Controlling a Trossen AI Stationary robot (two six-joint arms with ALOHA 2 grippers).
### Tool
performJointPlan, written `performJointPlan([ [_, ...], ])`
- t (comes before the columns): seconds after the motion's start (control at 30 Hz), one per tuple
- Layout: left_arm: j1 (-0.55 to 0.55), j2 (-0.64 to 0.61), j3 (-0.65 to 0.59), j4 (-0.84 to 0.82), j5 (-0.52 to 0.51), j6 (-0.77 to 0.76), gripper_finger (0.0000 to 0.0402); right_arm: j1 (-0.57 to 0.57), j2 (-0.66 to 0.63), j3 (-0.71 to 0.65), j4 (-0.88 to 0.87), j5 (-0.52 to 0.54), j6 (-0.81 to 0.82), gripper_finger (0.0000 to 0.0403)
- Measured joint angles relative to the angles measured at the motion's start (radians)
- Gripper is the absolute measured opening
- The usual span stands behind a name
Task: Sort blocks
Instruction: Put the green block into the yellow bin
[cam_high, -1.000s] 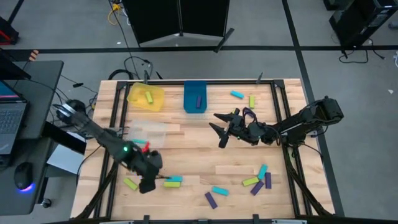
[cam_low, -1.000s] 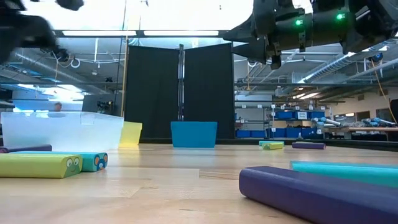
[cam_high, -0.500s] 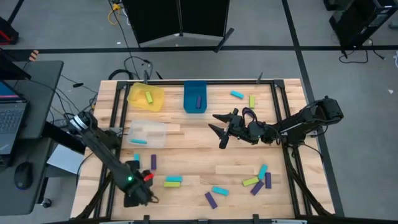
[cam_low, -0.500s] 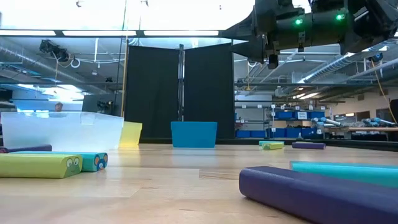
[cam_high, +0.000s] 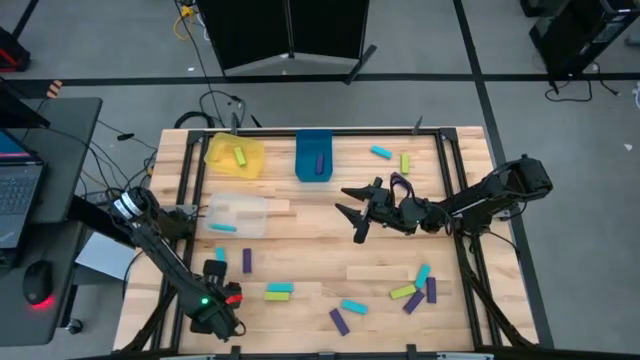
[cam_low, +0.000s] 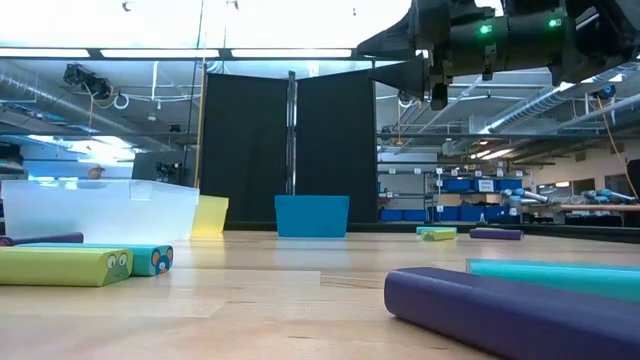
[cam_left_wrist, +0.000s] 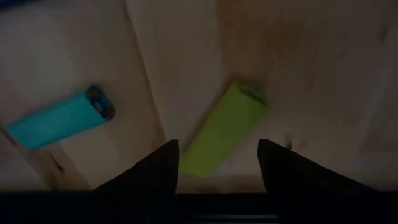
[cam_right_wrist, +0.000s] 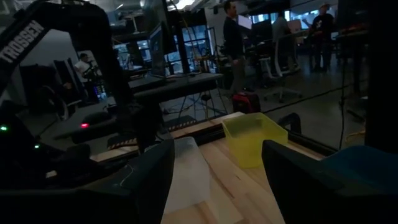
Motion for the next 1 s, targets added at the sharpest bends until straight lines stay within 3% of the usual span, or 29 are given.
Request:
performJointPlan([
  [0.3,-0.002,0.0,-0.09,0.121,-0.002,-0.007,0.0261,0.004,0.0,0.0,0.0,0.0,0.0,0.0254],
  [0.57,-0.001,-0.007,-0.15,0.216,0.029,0.002,0.0248,0.004,0.0,0.0,-0.001,0.0,0.0,0.0254],
  [0.73,-0.002,-0.006,-0.151,0.227,0.012,0.004,0.0205,0.004,0.0,0.0,-0.001,0.0,-0.001,0.0254],
  [0.93,-0.002,-0.005,-0.149,0.232,0.011,-0.002,0.0104,0.003,0.0,0.0,-0.001,0.001,-0.008,0.0254],
  [1.0,-0.002,-0.004,-0.139,0.221,0.006,-0.003,0.01,0.003,0.0,0.0,-0.001,0.001,-0.009,0.0254],
])
